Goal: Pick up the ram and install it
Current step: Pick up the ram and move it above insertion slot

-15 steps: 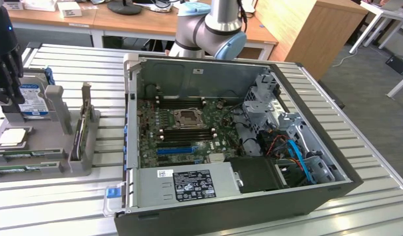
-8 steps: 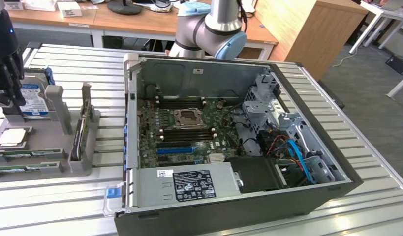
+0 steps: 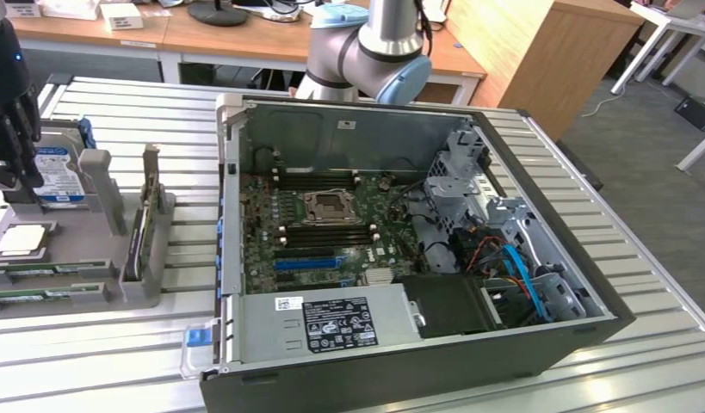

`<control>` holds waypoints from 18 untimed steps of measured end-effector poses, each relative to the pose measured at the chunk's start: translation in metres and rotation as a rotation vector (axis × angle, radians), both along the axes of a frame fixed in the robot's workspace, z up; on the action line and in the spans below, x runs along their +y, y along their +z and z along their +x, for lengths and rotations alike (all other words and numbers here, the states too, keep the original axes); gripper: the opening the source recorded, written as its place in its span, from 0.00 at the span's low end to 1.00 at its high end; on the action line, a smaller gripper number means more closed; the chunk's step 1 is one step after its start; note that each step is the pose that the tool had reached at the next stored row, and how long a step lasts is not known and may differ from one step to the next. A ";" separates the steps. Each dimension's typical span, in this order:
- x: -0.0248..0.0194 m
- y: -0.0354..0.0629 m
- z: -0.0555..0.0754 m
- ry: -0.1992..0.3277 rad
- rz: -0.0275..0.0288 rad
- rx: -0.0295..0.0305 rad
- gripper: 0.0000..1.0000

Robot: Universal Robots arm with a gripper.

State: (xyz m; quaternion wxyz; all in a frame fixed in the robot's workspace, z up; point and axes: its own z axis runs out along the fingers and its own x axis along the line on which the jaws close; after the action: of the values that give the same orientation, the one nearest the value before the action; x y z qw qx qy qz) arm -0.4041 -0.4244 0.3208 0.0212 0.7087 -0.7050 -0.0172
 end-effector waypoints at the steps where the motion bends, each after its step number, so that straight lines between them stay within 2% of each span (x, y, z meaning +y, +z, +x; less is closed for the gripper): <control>1: -0.0014 0.0000 0.000 0.000 0.0000 0.0000 0.30; 9: -0.0162 0.0000 0.000 0.000 -0.0001 0.0001 0.30; 18: -0.0162 0.0000 0.000 0.000 0.0000 0.0000 0.30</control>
State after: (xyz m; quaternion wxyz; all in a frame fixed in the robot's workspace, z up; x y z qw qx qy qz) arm -0.4041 -0.4407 0.3208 0.0212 0.7087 -0.7050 -0.0172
